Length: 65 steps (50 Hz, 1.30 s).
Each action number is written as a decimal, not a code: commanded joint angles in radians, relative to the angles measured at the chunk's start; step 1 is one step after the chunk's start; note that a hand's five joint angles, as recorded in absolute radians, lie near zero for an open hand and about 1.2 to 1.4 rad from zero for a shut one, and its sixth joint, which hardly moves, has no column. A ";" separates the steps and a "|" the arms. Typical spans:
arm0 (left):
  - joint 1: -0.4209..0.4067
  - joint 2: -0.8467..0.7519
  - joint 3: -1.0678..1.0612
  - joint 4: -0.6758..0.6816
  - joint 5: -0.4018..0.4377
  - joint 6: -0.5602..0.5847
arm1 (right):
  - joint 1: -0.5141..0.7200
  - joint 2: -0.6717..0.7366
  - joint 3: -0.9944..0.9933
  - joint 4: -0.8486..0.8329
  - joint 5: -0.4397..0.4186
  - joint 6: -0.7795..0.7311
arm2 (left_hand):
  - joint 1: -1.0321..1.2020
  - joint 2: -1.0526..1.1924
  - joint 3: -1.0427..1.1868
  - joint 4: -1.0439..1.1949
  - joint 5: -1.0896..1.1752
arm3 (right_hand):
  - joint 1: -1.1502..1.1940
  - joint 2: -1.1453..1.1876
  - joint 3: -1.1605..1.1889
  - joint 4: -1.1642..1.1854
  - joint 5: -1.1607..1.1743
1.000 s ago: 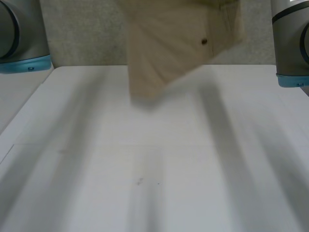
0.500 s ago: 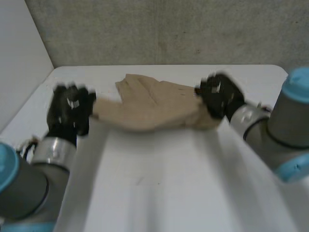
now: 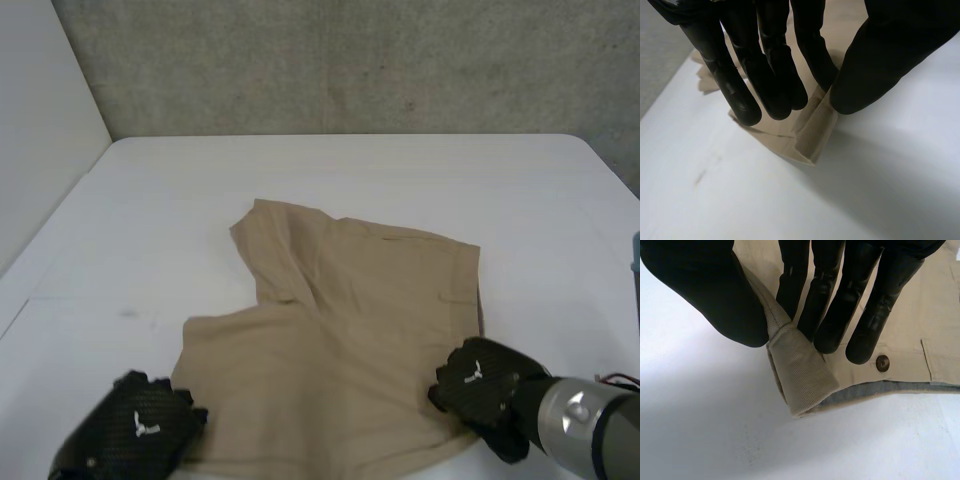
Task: Fold the shorts.
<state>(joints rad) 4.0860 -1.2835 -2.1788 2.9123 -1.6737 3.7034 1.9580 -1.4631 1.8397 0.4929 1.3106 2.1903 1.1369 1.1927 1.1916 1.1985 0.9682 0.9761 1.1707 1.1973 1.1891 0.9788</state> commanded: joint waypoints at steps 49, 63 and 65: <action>0.209 -1.203 1.091 0.558 0.356 0.198 | -0.027 0.014 0.145 -0.364 -0.047 0.075 | 0.259 0.204 0.205 0.198 0.254 | 0.420 0.226 0.199 0.207 0.243; 0.197 -1.018 0.832 0.518 0.098 0.300 | -0.028 0.012 0.154 -0.364 -0.047 0.080 | 0.259 0.204 0.205 0.198 0.254 | 0.420 0.226 0.199 0.207 0.243; 0.198 -0.987 0.788 0.518 0.049 0.317 | -0.028 0.012 0.153 -0.364 -0.047 0.089 | 0.259 0.204 0.205 0.198 0.254 | 0.420 0.226 0.199 0.207 0.243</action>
<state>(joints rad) 4.2830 -2.3613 -1.2618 3.4356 -1.5104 3.9654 1.9307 -1.4495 1.9928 0.1288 1.2640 2.2664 1.1304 1.1932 1.1878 1.1986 0.9599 0.9761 1.1707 1.1973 1.1891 0.9789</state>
